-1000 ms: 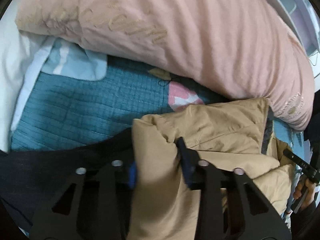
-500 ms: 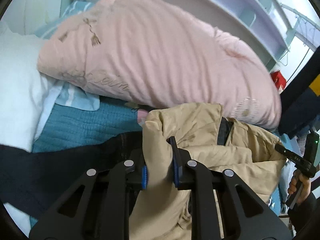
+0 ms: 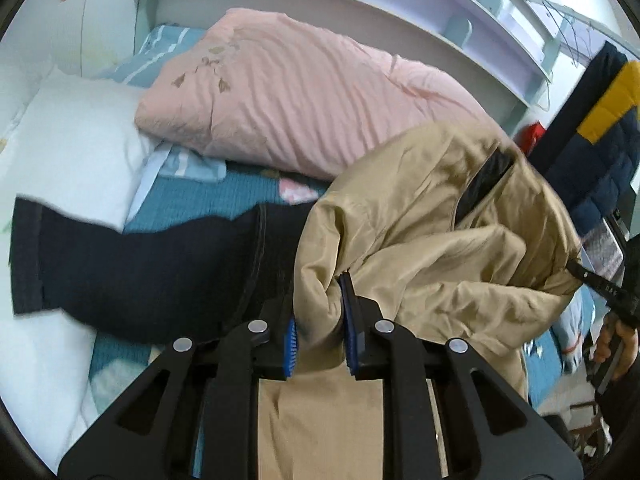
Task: Fold large clothes
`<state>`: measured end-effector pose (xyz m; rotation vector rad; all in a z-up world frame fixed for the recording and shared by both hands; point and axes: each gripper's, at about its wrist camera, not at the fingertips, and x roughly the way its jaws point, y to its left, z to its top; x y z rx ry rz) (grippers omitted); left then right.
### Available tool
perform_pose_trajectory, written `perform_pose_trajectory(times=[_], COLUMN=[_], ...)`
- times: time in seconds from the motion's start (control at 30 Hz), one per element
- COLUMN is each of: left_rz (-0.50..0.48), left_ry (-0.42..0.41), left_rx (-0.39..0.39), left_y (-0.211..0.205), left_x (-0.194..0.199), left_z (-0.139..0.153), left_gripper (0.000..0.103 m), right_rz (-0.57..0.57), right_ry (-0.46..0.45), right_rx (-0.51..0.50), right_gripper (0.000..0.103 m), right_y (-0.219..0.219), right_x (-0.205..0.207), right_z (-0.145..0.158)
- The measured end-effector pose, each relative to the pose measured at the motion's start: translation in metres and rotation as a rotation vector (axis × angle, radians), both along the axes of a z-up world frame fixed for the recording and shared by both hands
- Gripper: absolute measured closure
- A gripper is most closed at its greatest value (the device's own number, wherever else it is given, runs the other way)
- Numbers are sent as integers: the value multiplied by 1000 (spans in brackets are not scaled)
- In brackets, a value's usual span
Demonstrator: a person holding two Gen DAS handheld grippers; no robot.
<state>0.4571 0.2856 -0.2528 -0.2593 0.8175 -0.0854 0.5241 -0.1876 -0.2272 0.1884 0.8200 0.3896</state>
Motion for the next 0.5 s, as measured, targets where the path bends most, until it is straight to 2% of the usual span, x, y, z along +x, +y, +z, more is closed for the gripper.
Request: perform_pose_trajectory(times=[0.23,0.5], left_rz=[13,173], left_ry=[58,179], left_rx=[-11,-139], left_y=[-6,4], left_x=[-67,-123], left_z=[-26,-79], left_gripper=[85,84], right_rz=[-29,-121], right_ry=[25,170], right_rx=[7,45], right_gripper=[94,94], right_y=[-6,-22], right_x=[-78,-147], right_z=[-10,-46])
